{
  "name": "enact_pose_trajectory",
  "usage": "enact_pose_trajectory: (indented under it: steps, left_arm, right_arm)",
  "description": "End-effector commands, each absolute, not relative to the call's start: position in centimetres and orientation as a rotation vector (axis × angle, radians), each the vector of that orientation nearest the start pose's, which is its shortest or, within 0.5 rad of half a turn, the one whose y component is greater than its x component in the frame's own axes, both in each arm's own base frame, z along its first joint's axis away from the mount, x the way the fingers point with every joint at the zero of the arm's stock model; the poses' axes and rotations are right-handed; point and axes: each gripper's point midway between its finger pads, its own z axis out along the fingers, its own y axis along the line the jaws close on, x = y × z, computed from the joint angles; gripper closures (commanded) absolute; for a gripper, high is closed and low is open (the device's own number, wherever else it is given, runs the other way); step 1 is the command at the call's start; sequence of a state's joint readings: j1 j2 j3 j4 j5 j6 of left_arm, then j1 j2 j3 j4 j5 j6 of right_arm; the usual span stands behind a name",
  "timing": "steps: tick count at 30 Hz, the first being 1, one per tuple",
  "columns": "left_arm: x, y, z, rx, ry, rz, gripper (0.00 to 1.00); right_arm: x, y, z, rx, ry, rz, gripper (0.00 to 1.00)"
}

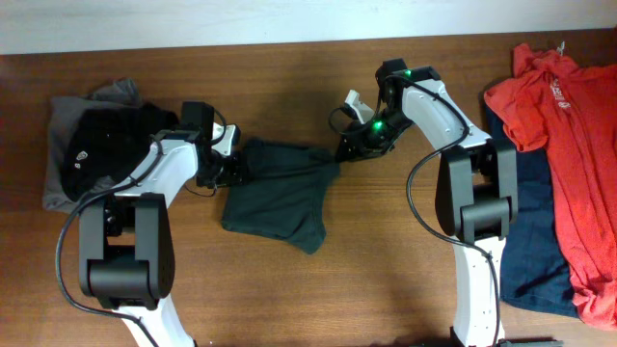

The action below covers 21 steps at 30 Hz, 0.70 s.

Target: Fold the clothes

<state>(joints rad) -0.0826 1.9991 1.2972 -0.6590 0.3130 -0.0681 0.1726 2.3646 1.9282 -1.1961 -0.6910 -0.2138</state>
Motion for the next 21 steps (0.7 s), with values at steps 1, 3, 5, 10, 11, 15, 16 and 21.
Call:
enact_pose_trajectory:
  steps: [1,3,5,10,11,15,16,21]
  left_arm:
    - [39.3,-9.3,1.0,0.065,2.941,-0.621,0.56]
    - [39.7,-9.4,2.6,0.047,2.922,-0.692,0.55]
    - [39.8,-8.8,3.9,0.018,2.919,-0.704,0.46]
    - [39.2,-5.9,5.1,-0.117,2.930,-0.738,0.28]
    - [38.7,-5.6,5.2,-0.148,2.942,-0.767,0.27]
    - [37.6,-5.3,5.4,-0.202,2.976,-0.824,0.50]
    - [37.5,-5.4,5.4,-0.200,2.979,-0.824,0.75]
    - [37.5,-6.2,6.1,-0.089,2.967,-0.781,0.99]
  right_arm:
    - [41.5,18.4,6.2,-0.563,2.923,1.099,0.54]
    - [40.6,18.5,6.2,-0.561,2.959,1.108,0.53]
    - [40.5,18.6,6.3,-0.560,2.965,1.111,0.54]
    - [40.4,18.9,6.9,-0.658,2.898,1.147,0.65]
    - [40.4,19.0,7.3,-0.660,2.887,1.151,0.69]
    - [40.8,19.2,9.1,-0.683,2.841,1.131,0.96]
    - [40.8,19.4,9.5,-0.692,2.828,1.126,0.96]
    - [41.0,21.9,9.4,-0.689,2.828,1.099,0.96]
